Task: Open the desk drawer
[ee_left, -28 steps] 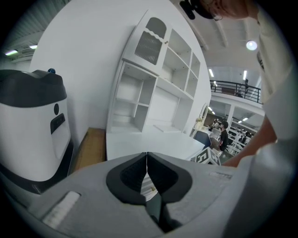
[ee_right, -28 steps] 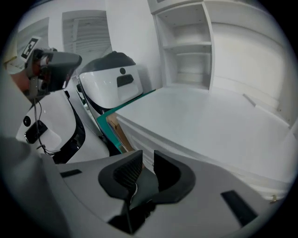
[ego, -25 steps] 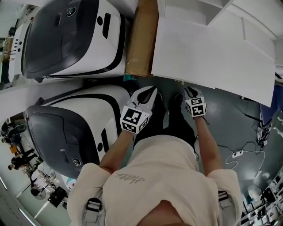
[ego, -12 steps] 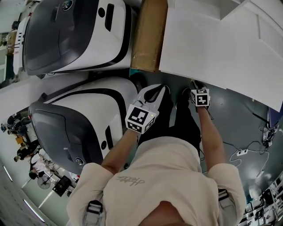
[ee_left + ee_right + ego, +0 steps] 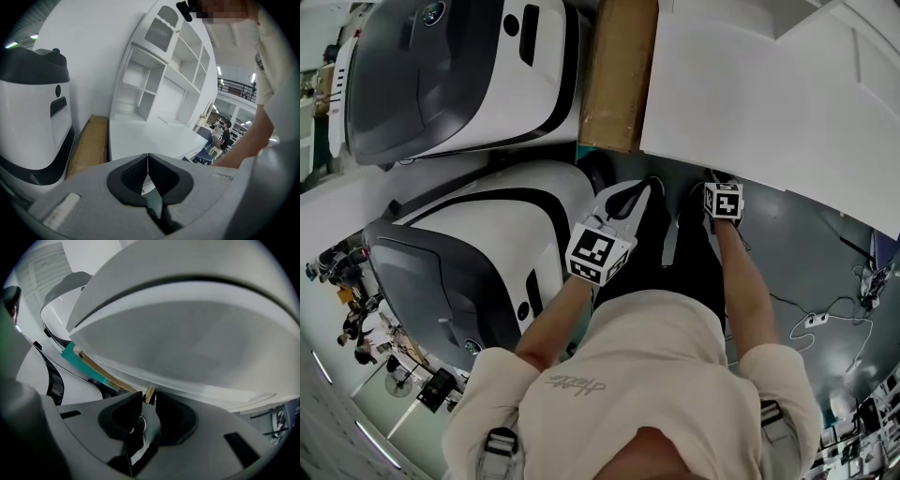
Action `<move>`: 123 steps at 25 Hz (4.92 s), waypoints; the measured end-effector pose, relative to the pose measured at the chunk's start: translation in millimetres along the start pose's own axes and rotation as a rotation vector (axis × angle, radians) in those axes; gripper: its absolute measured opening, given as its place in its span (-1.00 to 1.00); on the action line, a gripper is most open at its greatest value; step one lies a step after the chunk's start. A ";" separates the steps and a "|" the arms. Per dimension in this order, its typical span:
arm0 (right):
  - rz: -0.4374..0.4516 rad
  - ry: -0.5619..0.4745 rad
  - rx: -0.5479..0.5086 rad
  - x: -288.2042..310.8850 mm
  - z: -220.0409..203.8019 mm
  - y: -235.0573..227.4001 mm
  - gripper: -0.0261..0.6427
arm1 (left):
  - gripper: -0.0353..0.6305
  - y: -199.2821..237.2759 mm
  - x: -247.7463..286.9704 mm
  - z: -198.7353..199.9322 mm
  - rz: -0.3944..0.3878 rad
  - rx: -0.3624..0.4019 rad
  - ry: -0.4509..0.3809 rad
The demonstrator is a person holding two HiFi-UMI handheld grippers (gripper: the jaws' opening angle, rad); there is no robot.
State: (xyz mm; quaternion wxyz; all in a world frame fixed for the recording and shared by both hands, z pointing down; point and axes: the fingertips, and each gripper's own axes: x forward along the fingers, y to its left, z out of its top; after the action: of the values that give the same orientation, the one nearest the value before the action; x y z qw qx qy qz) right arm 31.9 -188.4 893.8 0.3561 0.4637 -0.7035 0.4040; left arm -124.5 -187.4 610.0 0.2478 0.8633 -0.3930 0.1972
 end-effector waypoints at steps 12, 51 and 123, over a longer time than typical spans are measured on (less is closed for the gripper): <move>-0.020 0.002 0.075 5.8 -1.7 -2.8 -0.70 | -0.85 10.8 -2.8 3.7 0.019 0.000 0.008; 0.021 0.039 0.044 -17.9 -63.1 24.8 -0.70 | -0.85 -22.3 -39.0 -16.1 -0.030 0.057 -0.002; -0.067 0.075 0.018 -75.6 -199.0 81.7 -0.70 | -0.85 -107.9 -156.2 -108.0 -0.064 0.063 -0.004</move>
State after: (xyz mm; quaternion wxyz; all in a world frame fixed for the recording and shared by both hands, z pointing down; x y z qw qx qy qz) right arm 4.1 37.9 891.7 0.3913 0.4745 -0.6703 0.4152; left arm -152.2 27.7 583.3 0.2258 0.8831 -0.3595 0.1998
